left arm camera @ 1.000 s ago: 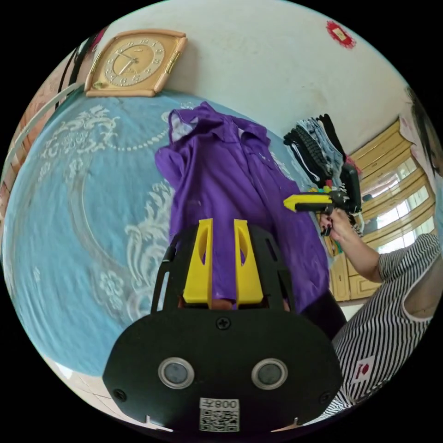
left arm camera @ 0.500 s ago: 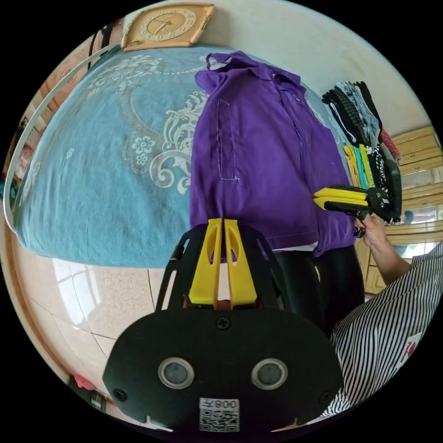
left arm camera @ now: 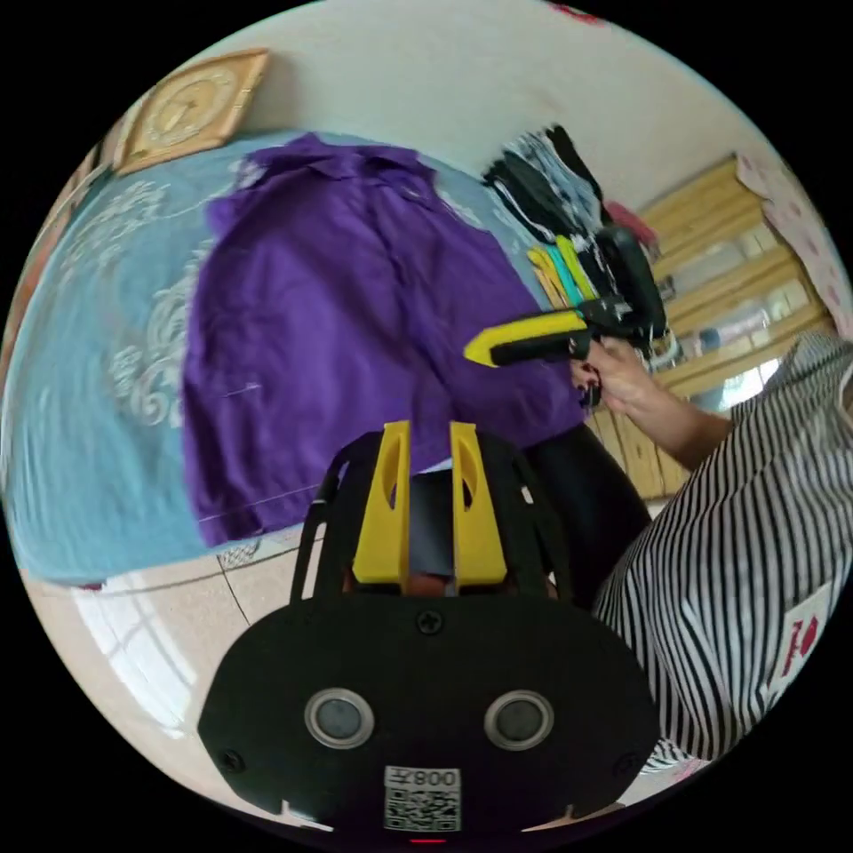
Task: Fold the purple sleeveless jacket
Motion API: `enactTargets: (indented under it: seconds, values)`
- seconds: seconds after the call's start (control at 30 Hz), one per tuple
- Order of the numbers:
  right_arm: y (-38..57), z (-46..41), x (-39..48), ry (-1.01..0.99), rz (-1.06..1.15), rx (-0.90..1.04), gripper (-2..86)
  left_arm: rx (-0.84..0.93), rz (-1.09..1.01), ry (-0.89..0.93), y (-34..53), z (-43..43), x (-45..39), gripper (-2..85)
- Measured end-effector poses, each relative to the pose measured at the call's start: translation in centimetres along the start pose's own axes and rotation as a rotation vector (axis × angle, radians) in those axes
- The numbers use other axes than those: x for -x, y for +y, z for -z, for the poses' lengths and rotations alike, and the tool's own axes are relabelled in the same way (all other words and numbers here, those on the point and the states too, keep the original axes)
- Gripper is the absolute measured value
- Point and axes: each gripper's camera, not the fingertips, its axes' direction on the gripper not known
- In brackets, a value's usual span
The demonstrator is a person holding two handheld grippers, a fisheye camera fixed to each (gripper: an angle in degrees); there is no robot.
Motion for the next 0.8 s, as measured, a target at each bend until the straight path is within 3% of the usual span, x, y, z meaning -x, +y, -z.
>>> enactTargets:
  seconds: [0.13, 0.23, 0.4, 0.67, 0.8]
  values:
    - [2.3, -1.9, 1.5, 0.05, 0.059, 0.103, 6.4, 0.153, -0.21, -0.129, 0.5, -4.9, -5.8, 6.4]
    - [3.9, -2.5, 1.9, 0.119, 0.086, 0.086, 4.6, 0.18, -0.221, -0.257, 1.2, -6.3, -7.6, 2.6]
    - [5.9, -1.2, -0.3, 0.01, 0.046, 0.075, 0.9, 0.196, -0.178, -0.199, 2.1, -6.3, -9.3, 0.5]
    - [10.3, 4.9, -5.9, -0.248, -0.1, -0.13, 0.0, 0.229, -0.163, -0.124, 4.8, -7.1, -12.5, 0.4]
    - [10.9, 4.2, -6.9, -0.257, -0.091, -0.101, 0.0, 0.197, -0.161, -0.105, 5.7, -7.1, -14.0, 1.5]
